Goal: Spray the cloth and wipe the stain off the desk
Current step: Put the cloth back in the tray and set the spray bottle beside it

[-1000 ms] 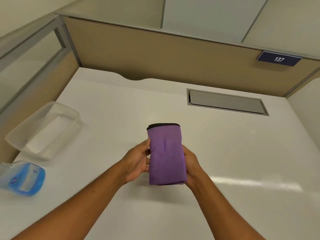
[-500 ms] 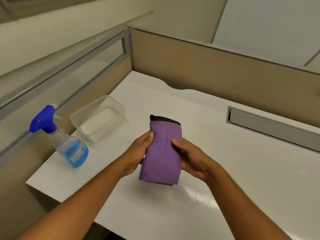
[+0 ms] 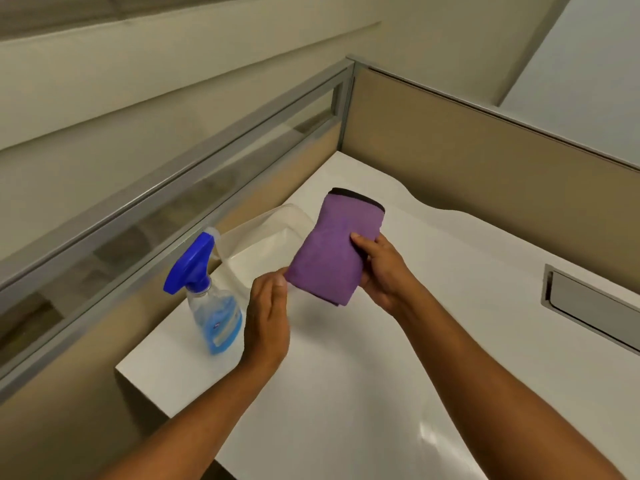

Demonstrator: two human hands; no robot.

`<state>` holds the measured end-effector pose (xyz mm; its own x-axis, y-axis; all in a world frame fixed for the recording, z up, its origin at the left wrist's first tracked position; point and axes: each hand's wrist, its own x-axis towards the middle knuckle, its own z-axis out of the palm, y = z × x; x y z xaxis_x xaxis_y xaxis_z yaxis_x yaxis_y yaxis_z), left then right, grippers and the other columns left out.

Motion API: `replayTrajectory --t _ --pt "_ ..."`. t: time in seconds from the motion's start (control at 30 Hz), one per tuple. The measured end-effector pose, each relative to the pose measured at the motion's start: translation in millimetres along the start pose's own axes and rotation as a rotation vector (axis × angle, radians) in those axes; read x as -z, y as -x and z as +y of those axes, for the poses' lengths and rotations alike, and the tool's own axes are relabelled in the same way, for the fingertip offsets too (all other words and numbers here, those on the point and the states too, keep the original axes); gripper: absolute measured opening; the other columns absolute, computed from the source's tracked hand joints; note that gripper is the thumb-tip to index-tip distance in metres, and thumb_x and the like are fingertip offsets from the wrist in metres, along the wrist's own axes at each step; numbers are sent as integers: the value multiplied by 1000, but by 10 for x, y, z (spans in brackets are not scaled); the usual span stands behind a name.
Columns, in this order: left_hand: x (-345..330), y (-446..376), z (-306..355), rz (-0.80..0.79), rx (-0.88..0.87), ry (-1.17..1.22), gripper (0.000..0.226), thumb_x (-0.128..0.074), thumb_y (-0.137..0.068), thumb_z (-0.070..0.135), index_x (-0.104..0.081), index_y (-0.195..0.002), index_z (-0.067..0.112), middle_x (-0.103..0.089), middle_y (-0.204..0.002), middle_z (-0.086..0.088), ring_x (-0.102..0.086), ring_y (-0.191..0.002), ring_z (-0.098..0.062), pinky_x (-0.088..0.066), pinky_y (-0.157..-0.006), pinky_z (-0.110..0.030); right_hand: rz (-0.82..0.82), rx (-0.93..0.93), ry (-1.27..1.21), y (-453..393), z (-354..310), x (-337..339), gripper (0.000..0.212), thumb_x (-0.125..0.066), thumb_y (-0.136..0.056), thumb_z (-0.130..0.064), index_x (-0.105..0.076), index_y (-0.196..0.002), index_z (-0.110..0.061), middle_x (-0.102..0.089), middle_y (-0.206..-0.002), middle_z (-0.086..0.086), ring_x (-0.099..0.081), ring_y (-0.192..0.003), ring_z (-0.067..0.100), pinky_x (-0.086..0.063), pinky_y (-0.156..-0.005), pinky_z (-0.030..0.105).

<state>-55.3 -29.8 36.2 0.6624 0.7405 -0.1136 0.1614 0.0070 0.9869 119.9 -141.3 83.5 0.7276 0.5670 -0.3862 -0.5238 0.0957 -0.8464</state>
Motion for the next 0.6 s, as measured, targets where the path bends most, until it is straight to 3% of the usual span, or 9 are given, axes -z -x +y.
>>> replayTrajectory --t 0.03,0.1,0.2,0.33,0.4,0.5,0.6 --pt "46 -24 -18 37 -12 30 38 -39 -110 43 -55 -140 25 -61 -132 11 -63 -130 -23 -56 -106 -41 20 14 -17 -138 -19 -102 33 -65 -107 -21 -62 -140 -17 -78 -128 7 -77 -111 25 -67 -83 41" --pt "107 -85 -68 64 -10 -21 53 -36 -110 48 -47 -154 20 -49 -153 5 -55 -140 -21 -52 -111 -37 63 44 -37 -398 -40 -282 34 -63 -108 -21 -58 -142 -19 -74 -133 8 -74 -118 28 -67 -89 46" --pt "178 -181 -173 -76 -66 -584 70 -12 -106 54 -31 -164 20 -27 -174 -6 -33 -157 -18 -38 -119 -24 114 69 -41 -709 -2 -508 39 -59 -110 -19 -51 -148 -20 -68 -141 9 -69 -126 32 -60 -103 57" --pt "201 -264 -294 -109 -66 -762 55 -48 -109 39 -42 -161 22 -42 -167 -3 -51 -146 -19 -54 -108 -28 172 35 -13 -995 157 -719 46 -57 -111 -18 -43 -155 -22 -60 -149 10 -65 -129 33 -57 -107 60" --pt "197 -299 -348 -162 -69 -889 59 -48 -109 41 -35 -165 24 -36 -171 -1 -52 -146 -18 -56 -107 -28 200 25 15 -1093 247 -784 48 -57 -111 -18 -40 -156 -23 -58 -150 8 -65 -127 31 -59 -105 57" --pt "175 -307 -379 -242 -89 -1088 68 -37 -110 52 -18 -169 27 -25 -176 -2 -39 -156 -20 -46 -117 -31 224 51 52 -1222 342 -852 46 -56 -112 -18 -40 -154 -25 -57 -150 6 -63 -128 30 -59 -105 56" --pt "155 -282 -389 -301 -209 -1315 73 -34 -108 57 -15 -169 22 -32 -172 -8 -39 -152 -29 -40 -118 -41 246 95 87 -1343 363 -885 41 -57 -111 -17 -42 -147 -27 -58 -146 4 -63 -129 30 -55 -110 59"
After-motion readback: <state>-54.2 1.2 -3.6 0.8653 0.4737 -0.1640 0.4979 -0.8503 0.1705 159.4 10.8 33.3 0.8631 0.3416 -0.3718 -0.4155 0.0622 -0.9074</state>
